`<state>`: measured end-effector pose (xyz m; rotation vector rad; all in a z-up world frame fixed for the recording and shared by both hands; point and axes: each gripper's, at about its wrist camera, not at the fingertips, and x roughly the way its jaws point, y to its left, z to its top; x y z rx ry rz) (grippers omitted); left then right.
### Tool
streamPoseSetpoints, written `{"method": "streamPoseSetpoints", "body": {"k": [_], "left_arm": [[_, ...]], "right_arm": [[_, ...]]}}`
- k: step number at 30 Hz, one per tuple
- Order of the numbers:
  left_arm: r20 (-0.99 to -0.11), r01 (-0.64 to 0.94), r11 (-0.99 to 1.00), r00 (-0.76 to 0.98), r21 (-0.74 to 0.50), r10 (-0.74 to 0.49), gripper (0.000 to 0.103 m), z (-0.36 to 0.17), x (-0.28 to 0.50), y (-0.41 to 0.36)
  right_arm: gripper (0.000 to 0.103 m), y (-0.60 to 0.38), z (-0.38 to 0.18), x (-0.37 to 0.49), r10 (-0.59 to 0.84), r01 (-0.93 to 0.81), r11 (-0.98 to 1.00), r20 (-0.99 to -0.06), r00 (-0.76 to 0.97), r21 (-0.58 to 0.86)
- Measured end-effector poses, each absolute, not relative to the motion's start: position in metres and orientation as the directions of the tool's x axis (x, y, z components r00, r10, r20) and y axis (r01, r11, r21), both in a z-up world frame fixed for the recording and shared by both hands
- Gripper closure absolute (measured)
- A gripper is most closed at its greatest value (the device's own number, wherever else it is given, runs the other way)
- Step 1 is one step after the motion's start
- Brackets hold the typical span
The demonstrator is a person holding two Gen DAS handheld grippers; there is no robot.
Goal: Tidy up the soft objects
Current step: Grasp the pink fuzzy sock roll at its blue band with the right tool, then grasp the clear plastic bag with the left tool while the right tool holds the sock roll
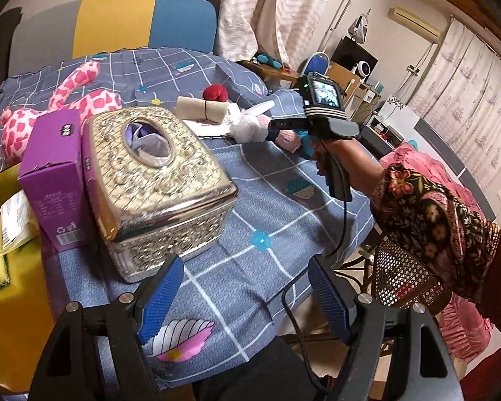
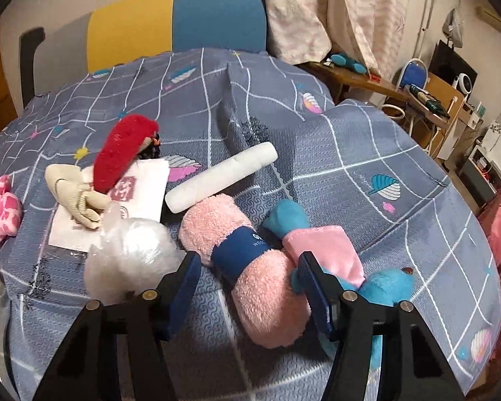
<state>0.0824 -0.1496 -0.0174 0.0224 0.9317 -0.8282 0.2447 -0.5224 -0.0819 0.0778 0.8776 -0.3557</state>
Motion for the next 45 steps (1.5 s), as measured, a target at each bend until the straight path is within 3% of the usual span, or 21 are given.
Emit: {"method": "streamPoseSetpoints", "body": {"k": [6, 7, 8, 12, 14, 17, 24, 28, 29, 33, 37, 45], "left_arm": [[-0.721, 0.651, 0.688, 0.305, -0.319, -0.622, 0.025, -0.014, 0.086, -0.165], [-0.718, 0.655, 0.684, 0.302, -0.322, -0.627, 0.025, -0.013, 0.087, -0.168], [-0.716, 0.656, 0.683, 0.303, -0.322, -0.629, 0.025, -0.011, 0.086, -0.17], [-0.7, 0.658, 0.676, 0.308, -0.332, -0.644, 0.025, -0.001, 0.092, -0.18], [-0.697, 0.653, 0.677, 0.31, -0.338, -0.646, 0.025, 0.002, 0.096, -0.186], [-0.69, 0.648, 0.675, 0.306, -0.353, -0.656, 0.025, 0.006, 0.102, -0.196], [-0.691, 0.664, 0.665, 0.302, -0.343, -0.657, 0.025, 0.011, 0.109, -0.225], [-0.705, 0.663, 0.677, 0.31, -0.32, -0.637, 0.025, 0.013, 0.113, -0.235], [-0.708, 0.659, 0.68, 0.31, -0.321, -0.634, 0.025, 0.013, 0.115, -0.237], [-0.714, 0.641, 0.692, 0.309, -0.33, -0.628, 0.025, 0.017, 0.125, -0.244], [-0.716, 0.642, 0.697, 0.318, -0.319, -0.621, 0.025, 0.021, 0.133, -0.252], [-0.753, 0.589, 0.741, 0.315, -0.322, -0.578, 0.025, 0.017, 0.16, -0.281]], "right_arm": [[0.04, -0.526, -0.096, 0.26, -0.281, 0.299, 0.945, -0.794, 0.539, -0.131], [0.045, -0.525, -0.098, 0.261, -0.287, 0.294, 0.945, -0.793, 0.537, -0.144], [0.06, -0.524, -0.1, 0.262, -0.291, 0.286, 0.946, -0.794, 0.534, -0.154], [0.069, -0.515, -0.102, 0.256, -0.318, 0.263, 0.943, -0.779, 0.54, -0.202], [0.082, -0.511, -0.095, 0.244, -0.299, 0.262, 0.949, -0.761, 0.575, -0.175], [0.094, -0.512, -0.081, 0.221, -0.252, 0.295, 0.953, -0.733, 0.632, -0.074], [0.091, -0.513, -0.075, 0.191, -0.129, 0.293, 0.95, -0.723, 0.679, 0.105], [0.057, -0.524, -0.072, 0.209, -0.159, 0.317, 0.944, -0.722, 0.673, 0.087], [0.054, -0.529, -0.073, 0.217, -0.143, 0.312, 0.945, -0.731, 0.667, 0.1], [0.054, -0.534, -0.089, 0.25, -0.112, 0.288, 0.954, -0.796, 0.595, 0.081], [0.071, -0.523, -0.096, 0.254, -0.19, 0.274, 0.961, -0.8, 0.569, -0.033], [0.073, -0.525, -0.072, 0.185, -0.112, 0.346, 0.916, -0.702, 0.704, 0.201]]}}
